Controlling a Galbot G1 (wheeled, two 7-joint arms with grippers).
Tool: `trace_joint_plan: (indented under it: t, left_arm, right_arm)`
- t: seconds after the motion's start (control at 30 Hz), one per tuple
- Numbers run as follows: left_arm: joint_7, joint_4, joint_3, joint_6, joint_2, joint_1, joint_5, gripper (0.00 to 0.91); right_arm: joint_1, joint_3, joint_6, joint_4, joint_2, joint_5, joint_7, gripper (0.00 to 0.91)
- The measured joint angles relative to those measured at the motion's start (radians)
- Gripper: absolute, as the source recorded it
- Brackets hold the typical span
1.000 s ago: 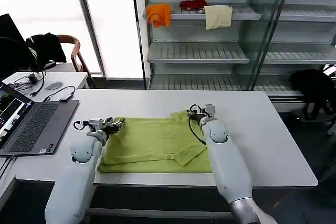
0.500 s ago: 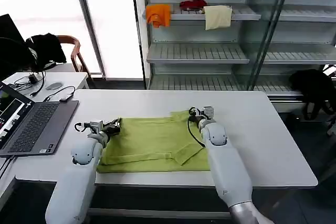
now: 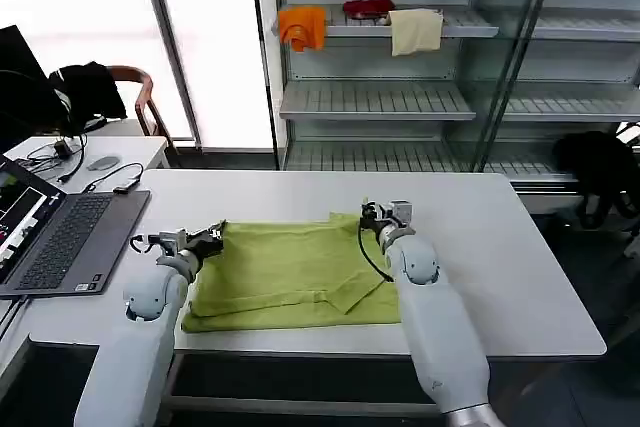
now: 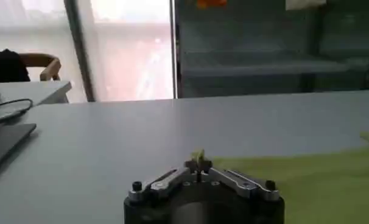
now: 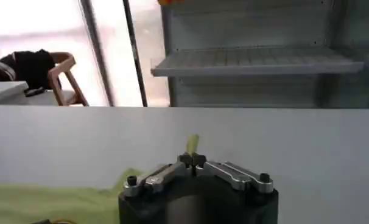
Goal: Fold and organize the clothes.
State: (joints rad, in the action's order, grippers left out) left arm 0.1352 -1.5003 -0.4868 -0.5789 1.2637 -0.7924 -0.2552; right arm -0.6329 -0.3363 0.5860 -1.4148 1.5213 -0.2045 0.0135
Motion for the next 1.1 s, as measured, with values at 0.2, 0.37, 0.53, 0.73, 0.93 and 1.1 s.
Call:
trace_joint_plan:
  t: [0.2, 0.37, 0.53, 0.73, 0.93, 1.1]
  left_arm:
    - [0.013, -0.083, -0.02, 0.002, -0.013, -0.057, -0.024, 0.0]
    - [0.03, -0.15, -0.043, 0.013, -0.024, -0.121, -0.036, 0.0]
    - [0.051, -0.206, -0.063, 0.026, -0.032, -0.188, -0.042, 0.0]
    - [0.068, -0.258, -0.088, 0.034, -0.042, -0.259, -0.047, 0.0]
    - [0.085, -0.308, -0.106, 0.05, -0.037, -0.325, -0.041, 0.0]
    - [0.095, -0.337, -0.119, 0.063, -0.036, -0.371, -0.029, 0.0]
  right_arm:
    - [-0.073, -0.001, 0.001, -0.115, -0.024, -0.01, -0.001, 0.0]
    - [-0.153, -0.006, 0.0, -0.21, -0.042, -0.007, 0.004, 0.0]
    - [-0.24, -0.018, -0.001, -0.29, -0.056, -0.003, 0.01, 0.0]
    - [-0.336, -0.029, -0.001, -0.375, -0.063, 0.007, 0.017, 0.0]
    - [-0.417, -0.04, -0.003, -0.439, -0.062, 0.02, 0.022, 0.0]
    - [-0.469, -0.049, -0.004, -0.471, -0.061, 0.03, 0.026, 0.0]
